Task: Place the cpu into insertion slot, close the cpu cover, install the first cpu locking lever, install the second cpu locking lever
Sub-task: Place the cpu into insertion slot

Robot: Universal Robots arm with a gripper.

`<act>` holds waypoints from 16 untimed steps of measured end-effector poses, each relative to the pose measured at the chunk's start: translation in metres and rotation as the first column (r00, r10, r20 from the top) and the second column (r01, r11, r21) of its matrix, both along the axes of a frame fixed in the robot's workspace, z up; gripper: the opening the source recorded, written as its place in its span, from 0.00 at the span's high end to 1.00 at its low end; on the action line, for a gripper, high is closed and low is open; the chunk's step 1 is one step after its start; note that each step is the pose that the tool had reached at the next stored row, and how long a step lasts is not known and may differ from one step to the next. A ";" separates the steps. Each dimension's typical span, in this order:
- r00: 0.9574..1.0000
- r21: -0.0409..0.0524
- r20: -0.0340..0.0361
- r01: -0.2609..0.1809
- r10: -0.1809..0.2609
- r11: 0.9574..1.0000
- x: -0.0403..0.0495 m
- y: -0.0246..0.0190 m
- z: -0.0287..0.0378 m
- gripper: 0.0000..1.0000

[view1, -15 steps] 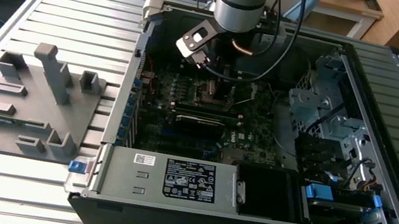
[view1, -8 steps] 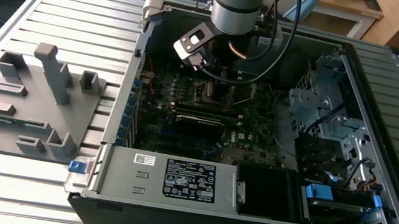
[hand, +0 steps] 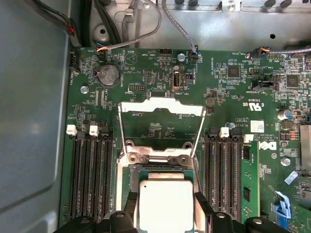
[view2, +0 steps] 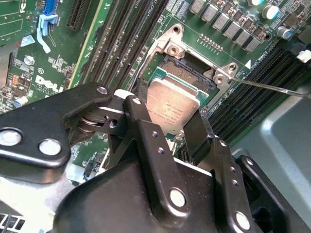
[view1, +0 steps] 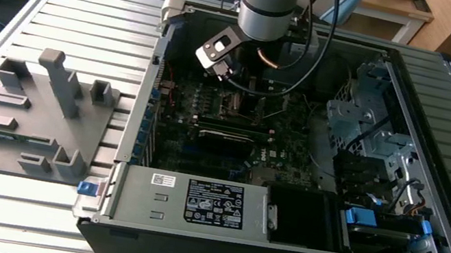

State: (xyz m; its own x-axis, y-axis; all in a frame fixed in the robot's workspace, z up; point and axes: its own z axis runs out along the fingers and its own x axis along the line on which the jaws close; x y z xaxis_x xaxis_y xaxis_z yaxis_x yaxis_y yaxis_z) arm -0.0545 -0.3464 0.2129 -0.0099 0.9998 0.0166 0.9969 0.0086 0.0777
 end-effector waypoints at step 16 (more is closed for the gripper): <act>0.998 0.000 -0.055 0.000 0.000 1.000 0.0008 0.0036 -0.0007 0.46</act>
